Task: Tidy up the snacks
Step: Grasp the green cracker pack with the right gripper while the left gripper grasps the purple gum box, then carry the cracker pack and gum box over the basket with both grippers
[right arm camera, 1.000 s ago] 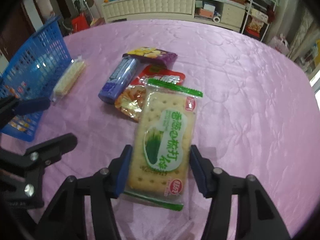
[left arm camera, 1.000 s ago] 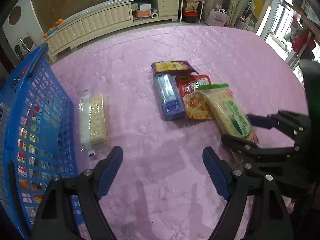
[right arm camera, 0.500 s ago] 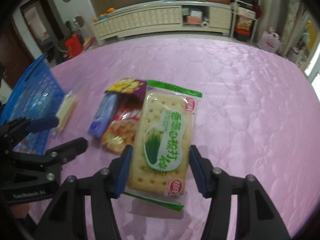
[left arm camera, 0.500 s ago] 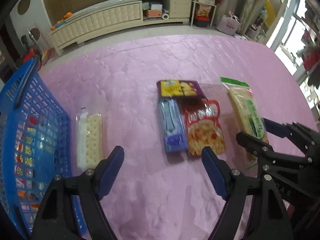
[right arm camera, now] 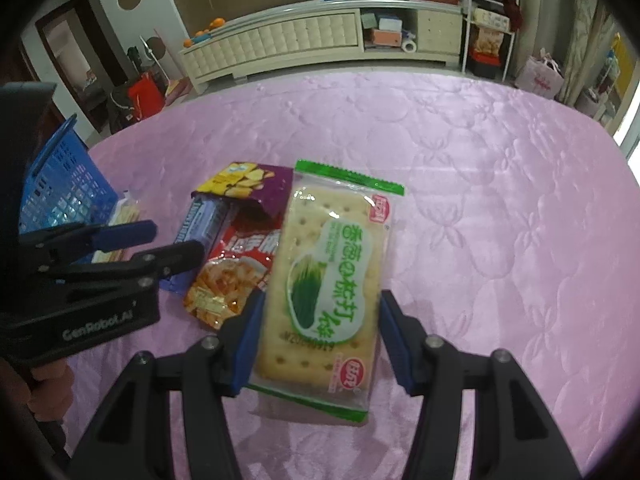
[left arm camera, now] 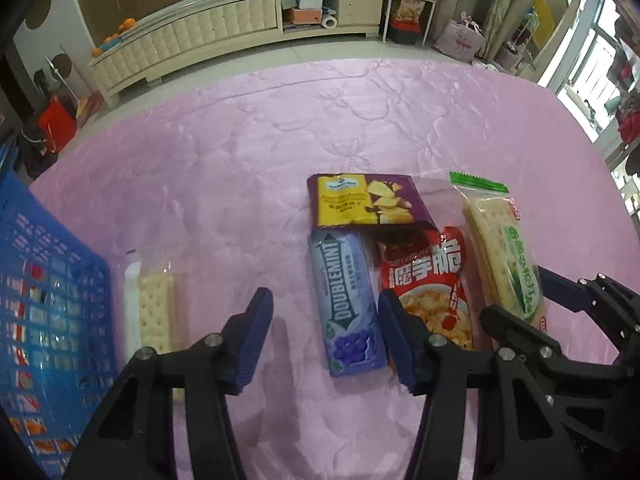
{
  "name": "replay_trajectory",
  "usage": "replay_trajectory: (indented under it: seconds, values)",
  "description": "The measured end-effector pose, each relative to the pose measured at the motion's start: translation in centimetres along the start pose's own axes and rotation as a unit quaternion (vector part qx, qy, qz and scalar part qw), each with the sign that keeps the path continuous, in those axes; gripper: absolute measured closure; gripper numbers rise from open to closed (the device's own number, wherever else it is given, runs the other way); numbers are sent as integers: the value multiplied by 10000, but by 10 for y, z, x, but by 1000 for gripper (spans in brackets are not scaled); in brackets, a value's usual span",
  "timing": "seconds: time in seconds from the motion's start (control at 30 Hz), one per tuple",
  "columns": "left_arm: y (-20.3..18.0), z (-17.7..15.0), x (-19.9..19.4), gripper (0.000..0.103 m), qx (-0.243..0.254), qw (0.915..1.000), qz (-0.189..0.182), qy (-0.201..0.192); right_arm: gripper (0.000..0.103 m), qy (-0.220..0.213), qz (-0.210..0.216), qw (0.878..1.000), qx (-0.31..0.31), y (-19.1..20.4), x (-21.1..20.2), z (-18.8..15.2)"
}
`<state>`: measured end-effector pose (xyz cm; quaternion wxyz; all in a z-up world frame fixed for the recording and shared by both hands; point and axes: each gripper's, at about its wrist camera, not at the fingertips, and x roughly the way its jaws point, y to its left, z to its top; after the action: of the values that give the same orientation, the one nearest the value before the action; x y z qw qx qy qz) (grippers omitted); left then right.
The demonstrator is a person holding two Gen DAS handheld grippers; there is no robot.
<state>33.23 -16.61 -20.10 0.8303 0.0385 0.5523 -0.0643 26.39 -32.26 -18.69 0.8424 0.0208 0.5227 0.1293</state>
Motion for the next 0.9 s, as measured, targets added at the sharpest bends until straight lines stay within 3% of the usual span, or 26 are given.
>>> replay_trajectory:
  seconds: [0.07, 0.2, 0.37, 0.63, 0.9]
  values:
    - [-7, 4, 4, 51, 108, 9999, 41, 46, 43, 14, 11, 10000, -5, -3, 2, 2]
    - [-14, 7, 13, 72, 133, 9996, -88, 214, 43, 48, 64, 10000, 46, -4, 4, 0]
    - [-27, -2, 13, 74, 313, 9994, 79, 159, 43, 40, 167, 9998, 59, -4, 1, -3]
    - [-22, -43, -9, 74, 46, 9994, -166, 286, 43, 268, 249, 9993, 99, 6, -6, -21]
    - [-12, -82, -62, 74, -105, 9991, -423, -3, 43, 379, 274, 9989, -63, 31, -40, -45]
